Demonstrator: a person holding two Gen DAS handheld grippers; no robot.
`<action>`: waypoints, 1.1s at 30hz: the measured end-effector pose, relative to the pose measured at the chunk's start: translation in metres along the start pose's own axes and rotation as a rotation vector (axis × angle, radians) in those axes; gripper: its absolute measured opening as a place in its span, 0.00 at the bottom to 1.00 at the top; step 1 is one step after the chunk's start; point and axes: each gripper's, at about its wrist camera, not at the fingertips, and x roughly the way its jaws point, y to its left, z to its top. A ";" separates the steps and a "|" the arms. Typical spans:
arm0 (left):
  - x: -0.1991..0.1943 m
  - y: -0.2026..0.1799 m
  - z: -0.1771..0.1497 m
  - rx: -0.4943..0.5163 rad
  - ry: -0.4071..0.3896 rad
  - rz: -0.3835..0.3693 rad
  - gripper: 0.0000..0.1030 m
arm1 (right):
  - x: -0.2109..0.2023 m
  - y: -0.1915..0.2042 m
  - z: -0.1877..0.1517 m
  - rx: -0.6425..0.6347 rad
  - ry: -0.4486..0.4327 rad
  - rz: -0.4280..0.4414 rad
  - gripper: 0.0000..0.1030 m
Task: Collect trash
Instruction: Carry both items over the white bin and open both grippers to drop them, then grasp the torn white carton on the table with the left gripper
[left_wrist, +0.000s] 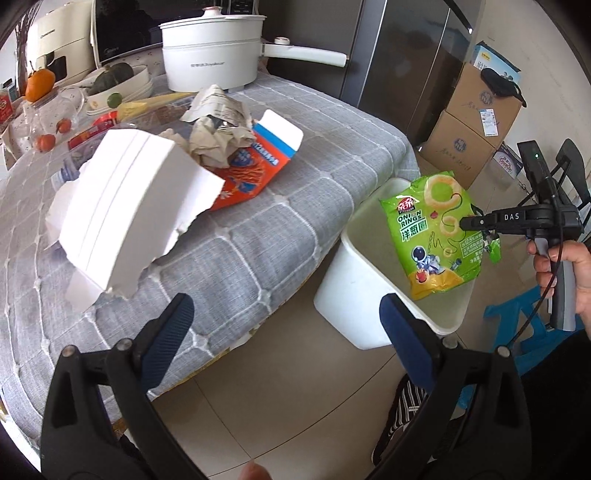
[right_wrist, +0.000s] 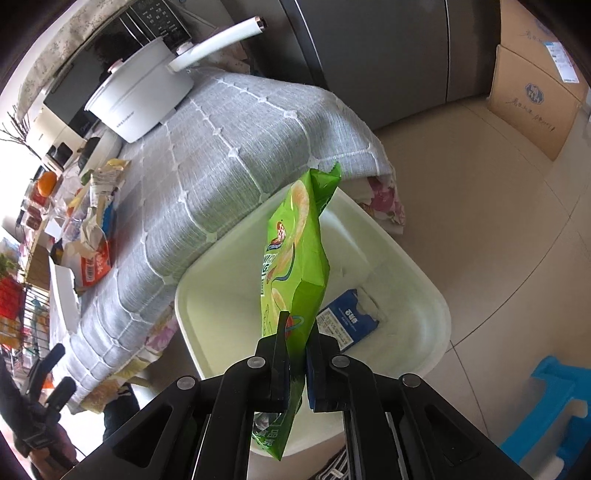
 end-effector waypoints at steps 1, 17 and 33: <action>-0.002 0.005 -0.002 -0.006 -0.003 0.006 0.97 | 0.003 0.001 0.000 -0.006 0.003 -0.015 0.11; -0.036 0.081 -0.019 -0.098 -0.031 0.105 0.97 | -0.020 0.066 0.012 -0.119 -0.071 -0.039 0.67; -0.040 0.144 -0.025 -0.154 -0.033 0.208 0.97 | -0.035 0.164 0.013 -0.289 -0.159 -0.003 0.75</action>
